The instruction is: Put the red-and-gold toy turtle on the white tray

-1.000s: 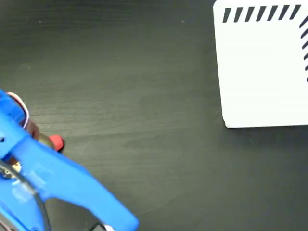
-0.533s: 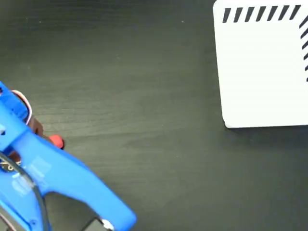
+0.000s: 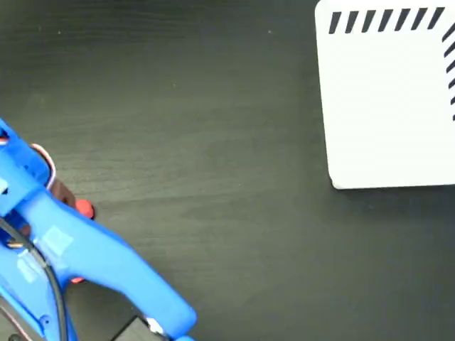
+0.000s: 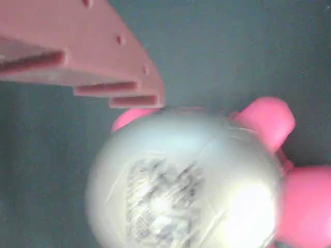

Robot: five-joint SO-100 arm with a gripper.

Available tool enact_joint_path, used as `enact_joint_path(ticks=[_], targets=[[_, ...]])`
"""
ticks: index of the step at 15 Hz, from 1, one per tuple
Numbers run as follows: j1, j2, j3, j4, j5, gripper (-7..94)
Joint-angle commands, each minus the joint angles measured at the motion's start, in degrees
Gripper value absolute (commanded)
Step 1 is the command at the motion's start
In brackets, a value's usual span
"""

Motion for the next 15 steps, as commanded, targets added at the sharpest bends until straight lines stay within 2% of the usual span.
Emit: enact_joint_path(ticks=[1, 7, 8, 15], targets=[[-0.4, 4.4, 2.6, -1.4, -0.8, 56], [-0.1, 5.1, 6.9, -3.9, -0.9, 56], [0.3, 4.8, 6.9, -4.0, -1.0, 61], [3.1, 3.2, 10.1, -9.3, -2.7, 61]])
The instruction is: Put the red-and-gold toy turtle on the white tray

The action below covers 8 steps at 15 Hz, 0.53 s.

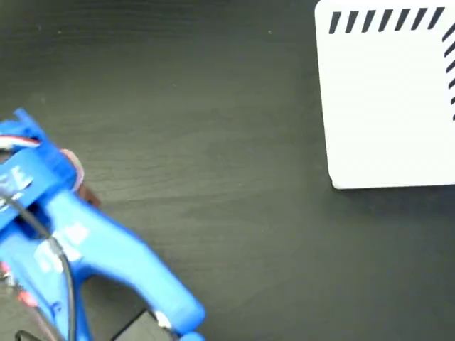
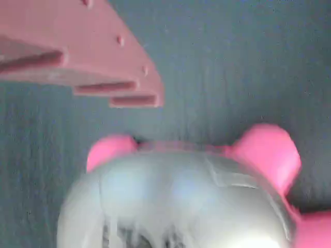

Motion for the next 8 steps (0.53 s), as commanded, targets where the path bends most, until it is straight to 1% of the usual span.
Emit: enact_joint_path(ticks=[1, 8], targets=[[-0.3, 3.3, 1.1, -1.1, -1.1, 61], [-0.4, 1.5, 5.4, -6.4, -1.1, 61]])
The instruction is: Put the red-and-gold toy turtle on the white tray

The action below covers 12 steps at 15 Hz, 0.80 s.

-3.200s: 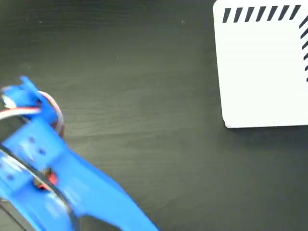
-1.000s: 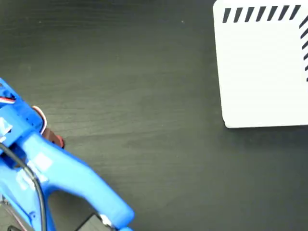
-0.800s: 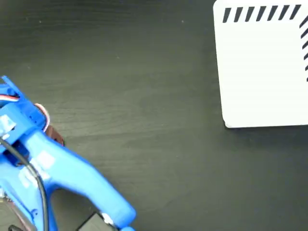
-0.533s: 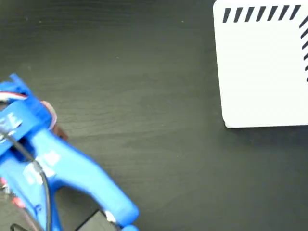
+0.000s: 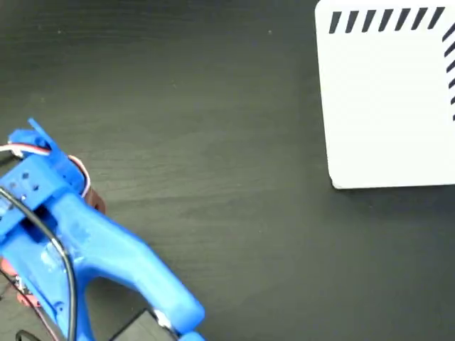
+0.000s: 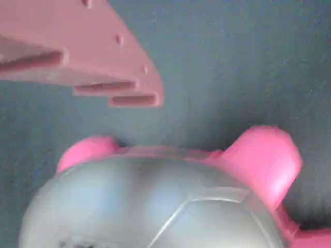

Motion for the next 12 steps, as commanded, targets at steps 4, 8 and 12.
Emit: enact_joint_path(ticks=[4, 8, 12], targets=[[-0.7, 0.9, 3.3, -5.4, -1.1, 61], [-1.5, 0.4, 4.7, -7.2, -1.1, 60], [-1.5, 0.2, 4.4, -7.8, -1.0, 37]])
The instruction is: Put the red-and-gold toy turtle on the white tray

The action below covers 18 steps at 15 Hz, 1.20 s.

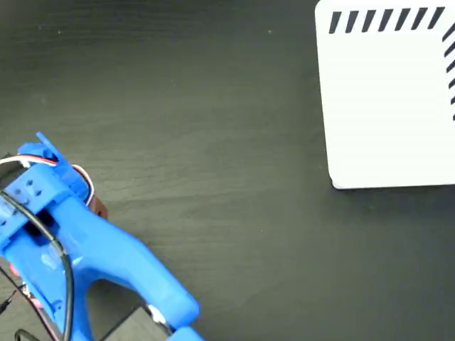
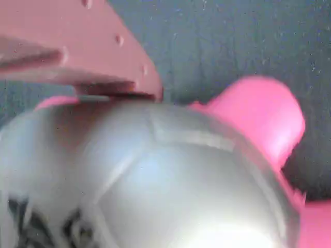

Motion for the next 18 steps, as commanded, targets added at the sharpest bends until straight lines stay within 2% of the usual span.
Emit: enact_joint_path(ticks=[1, 3, 4, 12, 16, 18], targets=[[-1.0, 2.0, -0.5, -0.1, -1.0, 29], [-1.0, 2.1, -0.5, -0.4, -0.7, 6], [-1.0, 2.5, -0.6, -0.3, -0.3, 0], [-0.4, 15.7, -13.3, 12.1, 2.7, 0], [-0.9, 25.2, -23.1, 18.9, 7.9, 0], [-1.0, 28.1, -25.4, 19.2, 11.3, 0]])
